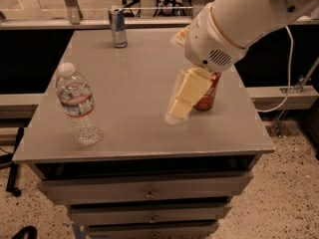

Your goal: Pick water bottle

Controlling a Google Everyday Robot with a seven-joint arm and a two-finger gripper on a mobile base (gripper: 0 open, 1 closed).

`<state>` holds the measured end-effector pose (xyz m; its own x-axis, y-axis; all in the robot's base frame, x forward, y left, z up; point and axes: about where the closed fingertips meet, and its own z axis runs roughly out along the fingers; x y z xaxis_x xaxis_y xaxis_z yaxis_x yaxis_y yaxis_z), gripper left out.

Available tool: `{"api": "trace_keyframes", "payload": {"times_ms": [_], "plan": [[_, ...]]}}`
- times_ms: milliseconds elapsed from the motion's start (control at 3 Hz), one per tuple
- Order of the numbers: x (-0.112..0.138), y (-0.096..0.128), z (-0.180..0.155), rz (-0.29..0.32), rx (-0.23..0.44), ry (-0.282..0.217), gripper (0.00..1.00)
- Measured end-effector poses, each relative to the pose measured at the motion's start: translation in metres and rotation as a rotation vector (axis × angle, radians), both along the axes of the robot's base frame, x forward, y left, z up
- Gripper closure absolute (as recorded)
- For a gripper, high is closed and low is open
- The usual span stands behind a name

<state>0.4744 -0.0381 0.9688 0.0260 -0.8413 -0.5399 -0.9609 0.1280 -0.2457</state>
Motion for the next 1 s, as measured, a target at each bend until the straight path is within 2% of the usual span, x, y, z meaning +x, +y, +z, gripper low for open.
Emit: {"api": "trace_keyframes", "payload": {"times_ms": [333,1000], "plan": [[0.004,0.020,-0.003,0.002,0.073,-0.005,0.00],[0.040,0.135,0.005,0.060,0.468,-0.012,0.00]]}}
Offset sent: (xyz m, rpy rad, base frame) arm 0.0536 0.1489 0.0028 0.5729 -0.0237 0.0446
